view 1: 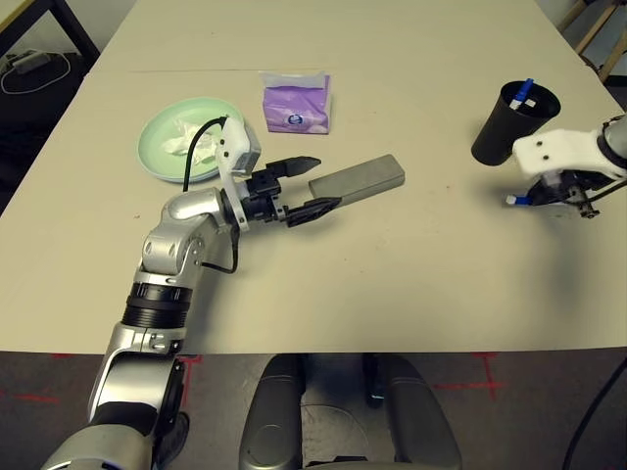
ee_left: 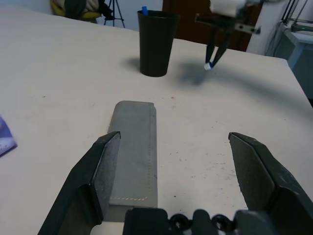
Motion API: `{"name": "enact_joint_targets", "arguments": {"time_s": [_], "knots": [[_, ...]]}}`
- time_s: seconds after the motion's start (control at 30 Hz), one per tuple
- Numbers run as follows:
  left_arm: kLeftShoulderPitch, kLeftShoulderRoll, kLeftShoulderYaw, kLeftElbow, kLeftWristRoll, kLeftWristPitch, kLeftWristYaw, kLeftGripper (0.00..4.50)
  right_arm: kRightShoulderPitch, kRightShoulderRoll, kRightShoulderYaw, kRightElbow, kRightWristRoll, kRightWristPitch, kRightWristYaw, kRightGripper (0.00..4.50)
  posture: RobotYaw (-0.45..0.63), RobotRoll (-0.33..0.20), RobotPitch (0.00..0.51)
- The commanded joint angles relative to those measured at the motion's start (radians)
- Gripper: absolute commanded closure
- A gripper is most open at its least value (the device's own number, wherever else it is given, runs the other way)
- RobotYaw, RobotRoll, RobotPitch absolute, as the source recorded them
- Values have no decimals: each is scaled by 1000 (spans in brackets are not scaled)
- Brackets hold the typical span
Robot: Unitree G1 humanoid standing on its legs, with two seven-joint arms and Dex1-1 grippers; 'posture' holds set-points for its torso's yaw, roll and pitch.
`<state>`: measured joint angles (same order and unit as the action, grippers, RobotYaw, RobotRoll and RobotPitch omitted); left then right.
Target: Organize and tidy the items on the table.
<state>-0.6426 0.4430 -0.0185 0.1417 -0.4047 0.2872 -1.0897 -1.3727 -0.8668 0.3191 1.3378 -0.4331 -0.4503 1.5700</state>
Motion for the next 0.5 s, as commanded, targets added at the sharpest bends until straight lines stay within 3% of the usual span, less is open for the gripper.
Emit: {"name": "enact_joint_targets", "arguments": {"time_s": [0.03,0.3,0.5], "knots": [[-9,4,-19,25,14,-27,-22,0,-30,15,-62,3,154,112,44,4413,150,0,159],[-39,-10,-36,66,59,-95,-8,0,56,28,-82,-141,495,308,44,4413,140,0,130],[-58,-17,-55,124,100,-137,0,0,141,3,-67,-293,663,421,44,4413,121,0,121]]}}
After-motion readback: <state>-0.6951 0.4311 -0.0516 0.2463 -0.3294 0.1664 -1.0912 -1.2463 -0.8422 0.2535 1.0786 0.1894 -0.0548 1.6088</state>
